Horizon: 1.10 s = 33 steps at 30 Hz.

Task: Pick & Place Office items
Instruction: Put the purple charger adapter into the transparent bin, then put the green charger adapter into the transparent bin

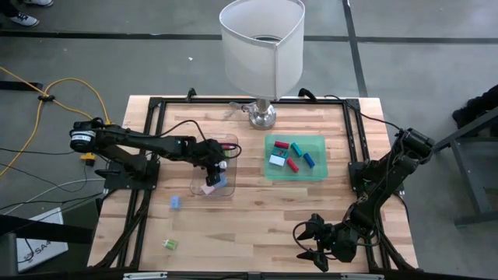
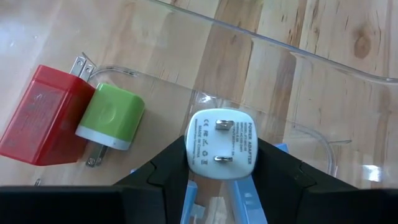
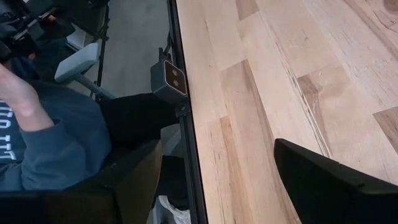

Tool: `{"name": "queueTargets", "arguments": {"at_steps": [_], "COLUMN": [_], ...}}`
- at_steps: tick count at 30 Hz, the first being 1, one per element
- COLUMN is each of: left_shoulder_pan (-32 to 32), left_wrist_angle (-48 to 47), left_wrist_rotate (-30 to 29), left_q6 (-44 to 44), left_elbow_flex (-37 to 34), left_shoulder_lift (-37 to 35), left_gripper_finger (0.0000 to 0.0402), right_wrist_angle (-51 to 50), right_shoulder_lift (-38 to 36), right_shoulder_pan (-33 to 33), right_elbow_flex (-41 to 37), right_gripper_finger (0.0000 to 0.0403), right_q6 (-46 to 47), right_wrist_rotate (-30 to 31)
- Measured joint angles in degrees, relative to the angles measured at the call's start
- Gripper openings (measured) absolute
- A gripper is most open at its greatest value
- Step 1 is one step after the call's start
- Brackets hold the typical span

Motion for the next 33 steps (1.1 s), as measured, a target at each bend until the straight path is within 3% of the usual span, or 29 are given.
{"name": "queueTargets", "arguments": {"at_steps": [21, 33], "left_shoulder_pan": [0.0, -0.5], "left_wrist_angle": [1.2, -1.0], "left_wrist_rotate": [0.5, 1.5], "left_q6": [1.7, 6.2], "left_elbow_flex": [0.0, 0.0], "left_shoulder_lift": [2.2, -8.9], "left_gripper_finger": [0.0173, 0.0173], "right_wrist_angle": [0.0, 0.0], "right_shoulder_lift": [0.0, 0.0], "right_shoulder_pan": [0.0, 0.0], "right_elbow_flex": [0.0, 0.0], "right_gripper_finger": [0.0298, 0.0298], "right_q6": [0.0, 0.0], "right_wrist_rotate": [0.0, 0.0]}}
